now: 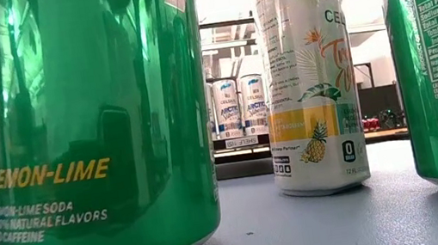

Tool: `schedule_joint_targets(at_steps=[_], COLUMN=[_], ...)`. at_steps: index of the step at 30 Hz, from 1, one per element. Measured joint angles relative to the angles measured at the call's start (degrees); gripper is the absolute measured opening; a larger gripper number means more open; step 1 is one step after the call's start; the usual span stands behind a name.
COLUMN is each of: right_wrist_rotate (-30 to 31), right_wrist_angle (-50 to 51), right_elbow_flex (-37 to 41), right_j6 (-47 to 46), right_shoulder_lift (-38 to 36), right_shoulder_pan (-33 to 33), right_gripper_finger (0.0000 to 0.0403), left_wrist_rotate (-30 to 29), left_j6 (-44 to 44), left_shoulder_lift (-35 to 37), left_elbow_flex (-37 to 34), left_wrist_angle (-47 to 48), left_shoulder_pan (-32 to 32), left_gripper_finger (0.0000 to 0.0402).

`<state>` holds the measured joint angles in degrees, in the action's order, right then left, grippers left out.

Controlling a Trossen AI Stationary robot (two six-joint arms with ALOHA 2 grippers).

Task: Place canned beverage on shelf
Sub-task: Put the white blue soda can on the shelf aligned with the other white blue soda cans

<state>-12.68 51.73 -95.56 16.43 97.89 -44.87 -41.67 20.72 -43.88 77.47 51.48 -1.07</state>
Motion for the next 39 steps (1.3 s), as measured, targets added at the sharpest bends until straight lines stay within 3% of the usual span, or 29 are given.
schedule_joint_targets(at_steps=[5,10,15,39], right_wrist_rotate=[1.03,3.30,6.90,6.53], right_wrist_angle=[-20.56,-31.27,-31.62,-38.13], right_elbow_flex=[18.11,26.49,26.61,26.59], right_j6=[-8.58,-14.15,-13.66,-12.20], right_shoulder_lift=[-7.14,-9.10,-7.29,-3.78], right_shoulder_pan=[1.73,3.47,4.33,2.63], right_gripper_finger=[0.0002,0.0000,0.0000,0.0000], left_wrist_rotate=[-1.07,-1.07,-0.82,3.64], left_j6=[-1.01,-3.43,-3.09,-1.87], left_shoulder_lift=[0.00,0.00,0.00,0.00], left_elbow_flex=[0.00,0.00,0.00,0.00], left_wrist_angle=[-2.77,-6.09,-6.21,-5.94], left_shoulder_pan=[-0.01,0.90,3.50,10.36], left_gripper_finger=[0.0332,0.0332,0.0332,0.0332])
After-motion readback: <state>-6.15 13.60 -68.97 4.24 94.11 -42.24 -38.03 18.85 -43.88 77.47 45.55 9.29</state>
